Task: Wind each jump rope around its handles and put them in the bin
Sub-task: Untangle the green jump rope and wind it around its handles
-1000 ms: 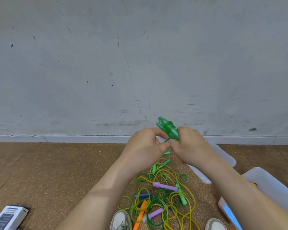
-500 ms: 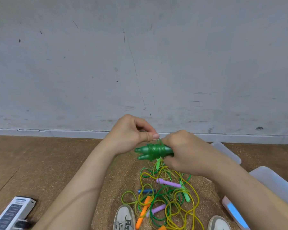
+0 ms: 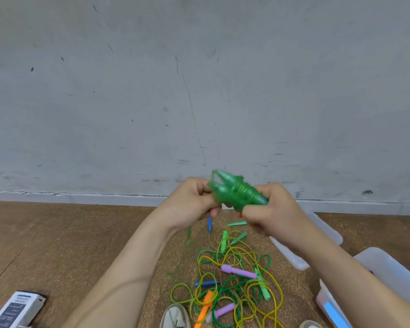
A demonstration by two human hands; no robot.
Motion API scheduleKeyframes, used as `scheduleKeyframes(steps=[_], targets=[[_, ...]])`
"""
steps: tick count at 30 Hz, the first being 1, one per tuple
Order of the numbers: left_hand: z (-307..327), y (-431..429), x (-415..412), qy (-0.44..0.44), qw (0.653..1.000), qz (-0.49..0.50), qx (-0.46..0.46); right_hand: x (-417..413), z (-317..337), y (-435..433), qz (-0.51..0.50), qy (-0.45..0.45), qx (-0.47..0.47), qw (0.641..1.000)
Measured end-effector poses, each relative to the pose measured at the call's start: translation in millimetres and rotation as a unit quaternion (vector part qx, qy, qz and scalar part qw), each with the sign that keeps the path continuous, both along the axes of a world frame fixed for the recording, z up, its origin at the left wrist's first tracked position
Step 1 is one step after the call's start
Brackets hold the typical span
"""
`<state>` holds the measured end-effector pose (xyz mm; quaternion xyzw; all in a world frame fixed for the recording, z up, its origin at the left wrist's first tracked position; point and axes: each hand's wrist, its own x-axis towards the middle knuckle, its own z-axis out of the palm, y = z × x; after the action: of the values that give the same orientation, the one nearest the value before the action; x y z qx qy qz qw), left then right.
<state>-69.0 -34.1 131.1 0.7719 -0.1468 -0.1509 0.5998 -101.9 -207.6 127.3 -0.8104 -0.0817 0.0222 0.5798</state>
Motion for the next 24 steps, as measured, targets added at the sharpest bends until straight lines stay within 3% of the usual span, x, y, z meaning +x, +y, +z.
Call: scheduleKeyframes(steps=[2, 4, 7, 10, 12, 16, 18, 20, 24], targets=[[-3, -2, -2, -0.014, 0.999, -0.026, 0.033, 3, 3, -6, -0.034, 0.041, 0.078, 0.995], [-7, -5, -3, -0.054, 0.992, -0.031, 0.108, 6, 0, -9, -0.057, 0.059, 0.074, 0.994], [-6, -11, -6, -0.175, 0.943, -0.033, 0.279, 16, -16, -9, -0.104, 0.049, -0.02, 0.993], [0, -17, -16, -0.305, 0.859, -0.043, 0.409, 22, -22, -11, -0.122, 0.014, -0.141, 0.982], [4, -21, -18, -0.371, 0.823, -0.036, 0.429, 20, -22, -12, -0.114, -0.023, -0.231, 0.966], [9, -22, -17, -0.408, 0.794, -0.043, 0.449, 20, -21, -6, -0.063, -0.015, -0.344, 0.937], [9, -21, -17, -0.409, 0.792, -0.055, 0.45, 20, -21, -4, -0.027, 0.017, -0.379, 0.925], [10, -19, -16, -0.393, 0.811, -0.055, 0.431, 19, -19, -4, 0.007, 0.04, -0.397, 0.917], [12, -16, -13, -0.361, 0.846, -0.049, 0.389, 7, -15, -2, 0.084, -0.004, -0.482, 0.872]])
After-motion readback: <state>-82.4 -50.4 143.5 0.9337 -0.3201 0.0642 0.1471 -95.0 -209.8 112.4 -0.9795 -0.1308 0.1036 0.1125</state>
